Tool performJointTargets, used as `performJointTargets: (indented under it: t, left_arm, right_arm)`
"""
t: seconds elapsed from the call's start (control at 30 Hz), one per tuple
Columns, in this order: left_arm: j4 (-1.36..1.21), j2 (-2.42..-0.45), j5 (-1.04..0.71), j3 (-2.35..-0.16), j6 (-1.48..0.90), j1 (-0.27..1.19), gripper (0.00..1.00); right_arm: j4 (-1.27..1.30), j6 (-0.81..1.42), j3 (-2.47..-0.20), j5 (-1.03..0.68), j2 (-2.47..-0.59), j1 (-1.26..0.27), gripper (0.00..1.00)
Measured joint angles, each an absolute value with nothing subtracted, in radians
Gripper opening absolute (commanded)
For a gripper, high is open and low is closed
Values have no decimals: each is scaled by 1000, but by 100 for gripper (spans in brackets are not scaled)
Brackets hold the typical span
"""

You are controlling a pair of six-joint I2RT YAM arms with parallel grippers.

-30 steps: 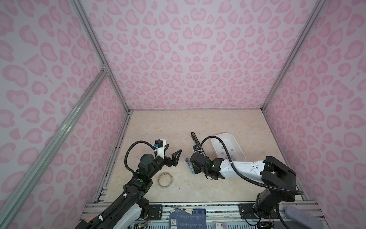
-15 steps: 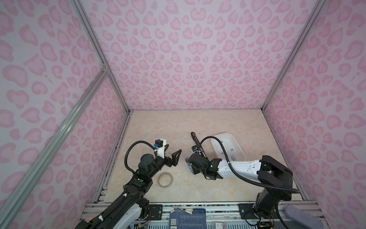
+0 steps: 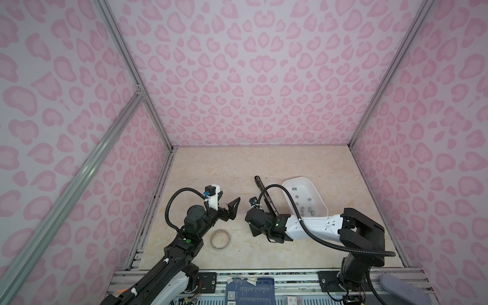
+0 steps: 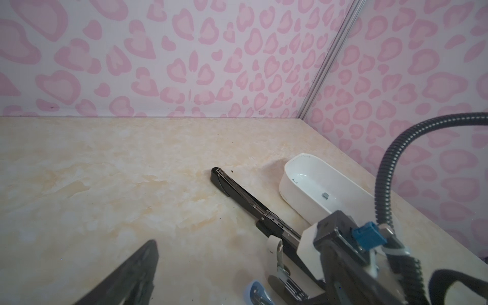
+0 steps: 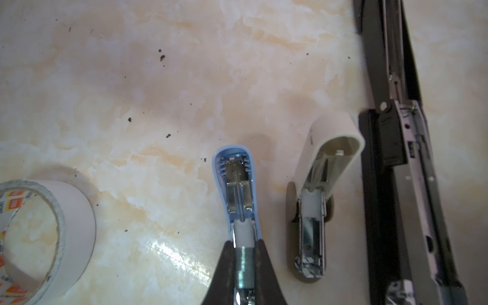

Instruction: Load the staples into the stapler

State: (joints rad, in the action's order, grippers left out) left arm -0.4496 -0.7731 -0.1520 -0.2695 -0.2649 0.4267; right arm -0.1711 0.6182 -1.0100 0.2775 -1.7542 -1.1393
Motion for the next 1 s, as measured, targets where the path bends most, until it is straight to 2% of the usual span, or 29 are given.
performJointTargets:
  t: [1.0]
  left_arm:
    - [-442, -740, -101, -251, -268, 427, 96]
  right_arm:
    - [-181, 636, -1002, 270, -1789, -1152, 2]
